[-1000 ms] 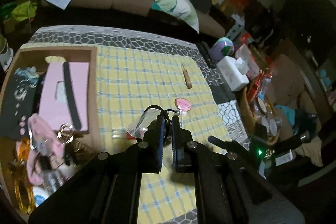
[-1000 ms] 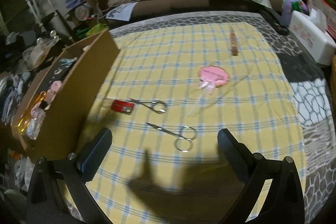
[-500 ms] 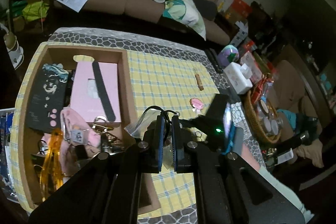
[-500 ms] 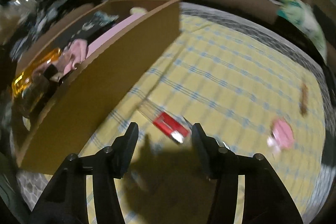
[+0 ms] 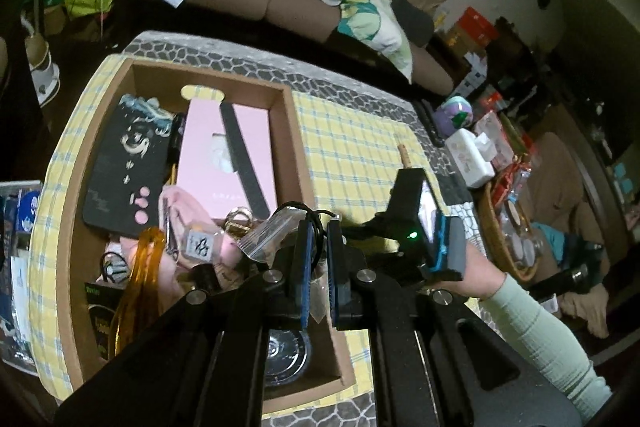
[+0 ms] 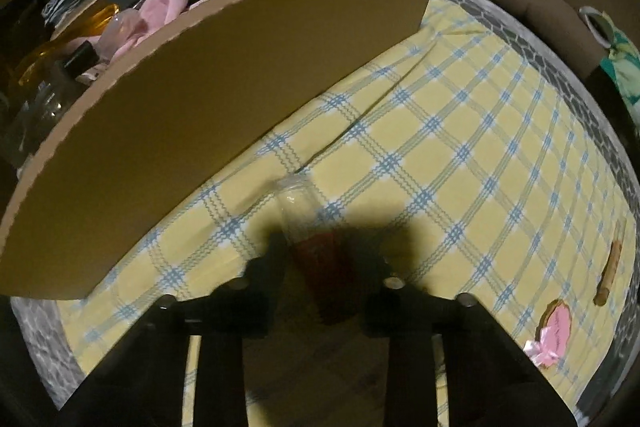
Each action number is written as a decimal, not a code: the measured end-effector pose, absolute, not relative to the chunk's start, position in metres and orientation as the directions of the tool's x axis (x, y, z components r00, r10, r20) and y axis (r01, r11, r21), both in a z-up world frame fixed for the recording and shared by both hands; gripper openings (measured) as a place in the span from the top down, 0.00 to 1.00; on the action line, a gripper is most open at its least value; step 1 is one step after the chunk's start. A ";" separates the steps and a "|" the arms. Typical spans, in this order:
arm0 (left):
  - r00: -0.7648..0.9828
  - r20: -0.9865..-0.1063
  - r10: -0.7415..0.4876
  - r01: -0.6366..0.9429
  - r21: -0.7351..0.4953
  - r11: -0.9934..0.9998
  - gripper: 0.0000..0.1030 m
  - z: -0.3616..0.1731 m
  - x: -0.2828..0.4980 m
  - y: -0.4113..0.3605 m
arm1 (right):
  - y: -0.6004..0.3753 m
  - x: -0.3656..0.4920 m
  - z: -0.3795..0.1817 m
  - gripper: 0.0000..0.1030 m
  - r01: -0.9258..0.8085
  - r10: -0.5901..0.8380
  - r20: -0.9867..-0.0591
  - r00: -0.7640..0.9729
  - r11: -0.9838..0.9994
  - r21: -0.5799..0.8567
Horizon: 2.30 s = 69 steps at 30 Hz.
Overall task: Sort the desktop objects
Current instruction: 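Carry the pouch toward the box with the left tool while the right tool grasps the red-capped lighter, then release the pouch into the box with the left tool while the right tool drops the lighter in, then move both open tools toward the two silver scissors on the table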
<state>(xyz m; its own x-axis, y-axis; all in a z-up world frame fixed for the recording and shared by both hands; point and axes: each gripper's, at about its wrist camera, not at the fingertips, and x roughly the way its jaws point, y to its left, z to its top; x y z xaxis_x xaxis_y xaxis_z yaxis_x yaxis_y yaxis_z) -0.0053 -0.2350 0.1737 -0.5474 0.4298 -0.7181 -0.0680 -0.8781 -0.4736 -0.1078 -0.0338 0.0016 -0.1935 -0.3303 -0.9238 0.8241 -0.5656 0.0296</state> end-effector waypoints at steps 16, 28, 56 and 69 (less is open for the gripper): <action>-0.568 -0.727 0.385 -0.002 -0.467 -0.884 0.94 0.184 0.023 -0.268 | -0.015 -0.068 0.101 0.79 0.702 -0.487 -0.834 -0.257 -0.688 0.185; -0.506 -0.803 0.315 0.063 -0.399 -0.915 0.94 0.152 0.029 -0.283 | -0.105 -0.031 0.101 0.79 0.643 -0.494 -0.845 -0.207 -0.720 0.263; -0.603 -0.768 0.216 0.027 -0.290 -0.957 0.00 0.192 0.047 -0.240 | -0.056 0.011 0.137 0.00 0.513 -0.272 -0.791 -0.547 -0.856 -0.060; -0.578 -0.780 0.238 -0.043 -0.263 -0.964 0.00 0.186 0.042 -0.164 | 0.031 0.028 0.151 0.00 0.383 -0.206 -0.751 -0.627 -0.922 -0.067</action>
<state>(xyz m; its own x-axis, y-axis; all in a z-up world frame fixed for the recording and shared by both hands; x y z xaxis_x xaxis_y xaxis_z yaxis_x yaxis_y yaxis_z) 0.0424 -0.1637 0.1860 -0.5784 0.2384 -0.7801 -0.0429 -0.9639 -0.2627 0.0279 0.0309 0.1505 -0.6271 -0.2061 -0.7512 0.3825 -0.9215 -0.0665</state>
